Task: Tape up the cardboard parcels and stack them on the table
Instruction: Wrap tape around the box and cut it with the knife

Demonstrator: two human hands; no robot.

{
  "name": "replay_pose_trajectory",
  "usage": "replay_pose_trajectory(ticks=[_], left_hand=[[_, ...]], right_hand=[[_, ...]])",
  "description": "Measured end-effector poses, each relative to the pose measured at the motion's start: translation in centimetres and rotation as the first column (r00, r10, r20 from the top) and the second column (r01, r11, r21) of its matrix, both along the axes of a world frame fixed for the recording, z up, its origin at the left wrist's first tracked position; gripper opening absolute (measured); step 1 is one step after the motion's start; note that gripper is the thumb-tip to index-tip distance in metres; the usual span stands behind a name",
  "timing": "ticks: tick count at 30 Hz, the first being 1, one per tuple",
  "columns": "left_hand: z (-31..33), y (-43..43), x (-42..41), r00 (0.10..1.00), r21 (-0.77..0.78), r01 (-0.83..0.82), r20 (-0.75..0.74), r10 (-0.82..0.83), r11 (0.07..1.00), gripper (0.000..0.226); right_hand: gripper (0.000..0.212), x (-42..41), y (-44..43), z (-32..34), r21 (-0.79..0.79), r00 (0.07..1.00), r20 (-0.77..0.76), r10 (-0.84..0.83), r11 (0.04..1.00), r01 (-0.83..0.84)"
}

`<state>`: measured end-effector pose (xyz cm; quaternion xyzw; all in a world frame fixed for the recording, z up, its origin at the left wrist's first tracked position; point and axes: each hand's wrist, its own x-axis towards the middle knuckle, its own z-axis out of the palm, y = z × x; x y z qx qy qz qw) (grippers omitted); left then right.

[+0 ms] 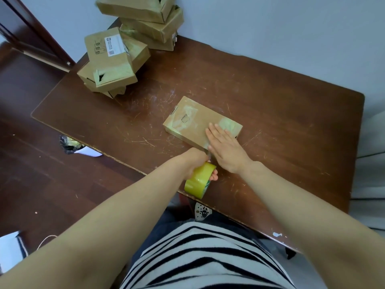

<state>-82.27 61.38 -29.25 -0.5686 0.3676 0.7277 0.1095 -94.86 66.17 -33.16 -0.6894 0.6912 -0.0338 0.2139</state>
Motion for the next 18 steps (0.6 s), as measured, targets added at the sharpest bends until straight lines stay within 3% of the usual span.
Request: replay_pose_trajectory(ticks=[4, 9, 13, 18], left_hand=[[-0.3, 0.8, 1.2, 0.962, -0.05, 0.256, 0.106, -0.25, 0.965, 0.037], [0.5, -1.4, 2.0, 0.992, -0.199, 0.125, 0.059, -0.116, 0.972, 0.024], [1.4, -2.4, 2.1, 0.997, -0.166, 0.07, -0.003, -0.072, 0.984, 0.029], [2.0, -2.5, 2.2, 1.0, -0.15, 0.029, -0.004, -0.03, 0.988, 0.024]], right_hand=[[0.054, 0.2, 0.2, -0.6, -0.002, 0.997, -0.063, 0.038, 0.999, -0.038], [0.07, 0.0, 0.1, -0.5, -0.024, 0.996, -0.089, -0.013, 1.0, 0.011], [0.07, 0.6, 0.7, -1.4, -0.1, 0.965, -0.261, 0.02, 0.994, -0.048], [0.068, 1.3, 0.7, -1.4, -0.088, 0.956, -0.292, 0.009, 0.995, -0.036]])
